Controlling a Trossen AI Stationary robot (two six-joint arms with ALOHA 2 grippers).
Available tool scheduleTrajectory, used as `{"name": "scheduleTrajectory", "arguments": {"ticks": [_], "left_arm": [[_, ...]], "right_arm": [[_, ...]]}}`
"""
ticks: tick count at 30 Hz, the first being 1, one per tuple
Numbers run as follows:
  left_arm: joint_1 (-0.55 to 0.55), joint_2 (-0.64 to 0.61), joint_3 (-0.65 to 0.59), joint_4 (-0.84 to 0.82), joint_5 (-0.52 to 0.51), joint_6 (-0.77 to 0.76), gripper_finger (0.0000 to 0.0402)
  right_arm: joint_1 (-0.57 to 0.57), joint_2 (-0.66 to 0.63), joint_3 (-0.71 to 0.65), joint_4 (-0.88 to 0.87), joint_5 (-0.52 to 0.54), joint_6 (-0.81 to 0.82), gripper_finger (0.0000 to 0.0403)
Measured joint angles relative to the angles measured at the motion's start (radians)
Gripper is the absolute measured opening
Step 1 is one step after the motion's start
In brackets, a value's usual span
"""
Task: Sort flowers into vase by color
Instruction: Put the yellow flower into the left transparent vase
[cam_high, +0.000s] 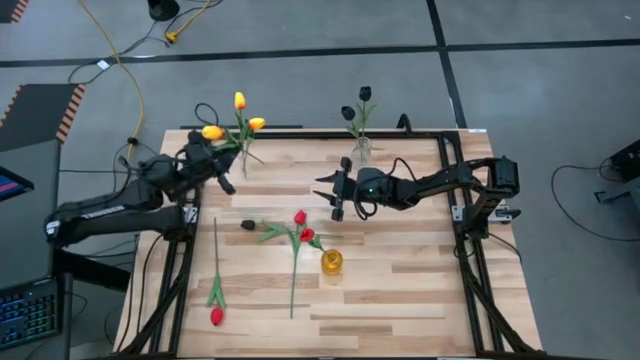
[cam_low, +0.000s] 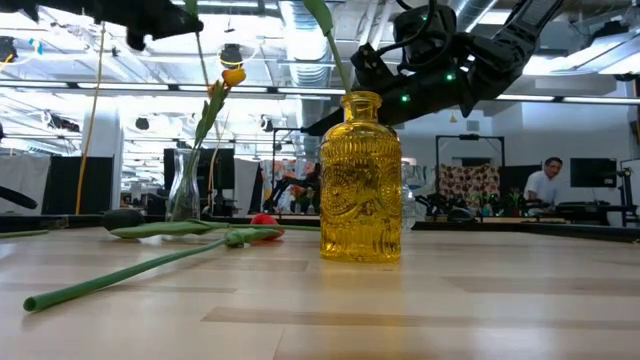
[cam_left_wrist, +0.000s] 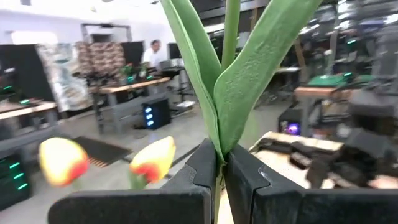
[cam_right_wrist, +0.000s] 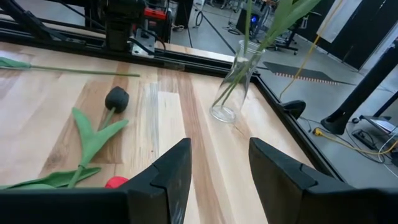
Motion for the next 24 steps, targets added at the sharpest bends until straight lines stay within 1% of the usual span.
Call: {"name": "scheduleTrajectory", "arguments": {"ticks": [3, 6, 11, 16, 22, 24], "left_arm": [[0.000, -0.028, 0.000, -0.059, -0.059, 0.000, 0.0005], [0.000, -0.042, 0.000, -0.097, -0.092, 0.000, 0.0005], [0.000, -0.054, 0.000, -0.080, -0.096, 0.007, 0.0005], [0.000, -0.072, 0.008, -0.088, -0.180, 0.016, 0.0005], [0.000, -0.103, 0.008, -0.087, -0.183, 0.015, 0.0005], [0.000, -0.116, 0.008, -0.086, -0.206, 0.016, 0.0005]], "right_arm": [[0.001, 0.000, 0.000, -0.002, 0.000, 0.000, 0.0186], [0.001, 0.000, 0.000, -0.005, 0.000, 0.000, 0.0186], [0.001, 0.000, 0.000, -0.005, 0.000, 0.000, 0.0186], [0.001, 0.000, 0.000, -0.005, 0.000, 0.000, 0.0186], [0.001, 0.000, 0.000, -0.005, 0.000, 0.000, 0.0186], [0.001, 0.000, 0.000, -0.005, 0.000, 0.000, 0.0186]]}}
